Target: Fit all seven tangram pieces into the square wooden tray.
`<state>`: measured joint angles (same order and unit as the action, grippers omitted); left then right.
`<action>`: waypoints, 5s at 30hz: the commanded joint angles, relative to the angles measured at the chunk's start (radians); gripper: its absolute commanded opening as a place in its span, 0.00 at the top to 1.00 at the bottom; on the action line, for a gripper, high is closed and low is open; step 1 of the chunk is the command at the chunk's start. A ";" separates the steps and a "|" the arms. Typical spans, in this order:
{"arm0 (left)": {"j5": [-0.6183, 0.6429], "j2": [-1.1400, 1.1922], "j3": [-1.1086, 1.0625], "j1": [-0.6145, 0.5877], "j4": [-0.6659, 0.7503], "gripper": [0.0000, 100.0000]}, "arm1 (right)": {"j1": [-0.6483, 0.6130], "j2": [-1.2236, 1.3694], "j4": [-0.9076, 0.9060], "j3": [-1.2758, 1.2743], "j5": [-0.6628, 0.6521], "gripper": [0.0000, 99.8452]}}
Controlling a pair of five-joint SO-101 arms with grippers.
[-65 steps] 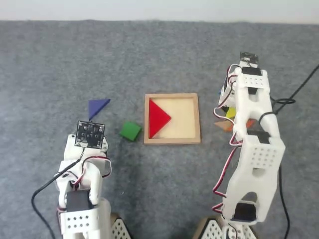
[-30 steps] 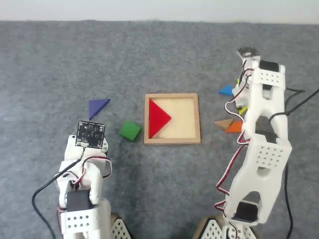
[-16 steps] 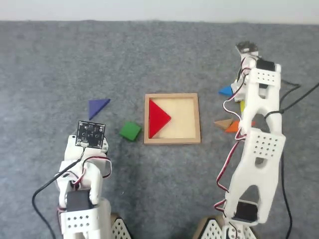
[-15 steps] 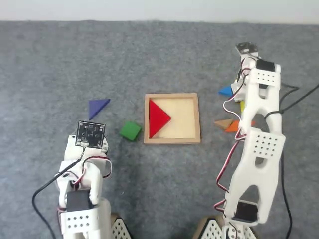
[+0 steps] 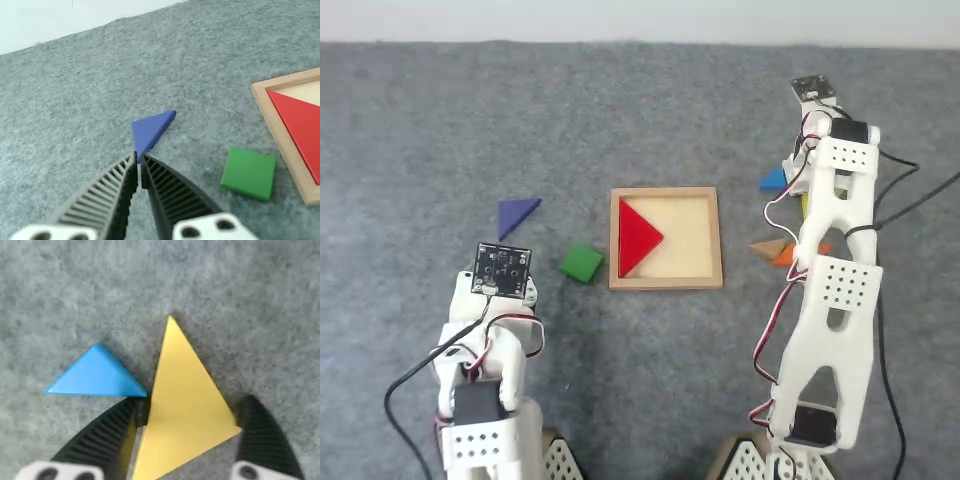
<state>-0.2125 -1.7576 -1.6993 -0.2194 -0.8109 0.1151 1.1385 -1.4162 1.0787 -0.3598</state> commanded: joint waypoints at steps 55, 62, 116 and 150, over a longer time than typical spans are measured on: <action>-0.009 -0.025 0.015 0.003 -0.006 0.99 | 0.064 0.012 -0.090 0.074 0.253 0.78; -0.009 -0.025 0.015 0.003 -0.006 0.99 | 0.064 0.012 -0.223 0.166 0.290 0.78; -0.009 -0.025 0.015 0.000 -0.008 0.99 | 0.133 0.154 -0.374 0.359 0.374 0.76; -0.064 -0.025 0.015 -0.005 -0.026 0.99 | 0.114 -0.460 -0.348 -0.356 0.499 0.61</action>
<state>-0.2677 -1.7576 -1.6993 -0.2194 -0.8339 0.2317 0.8055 -1.7553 0.7227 0.0974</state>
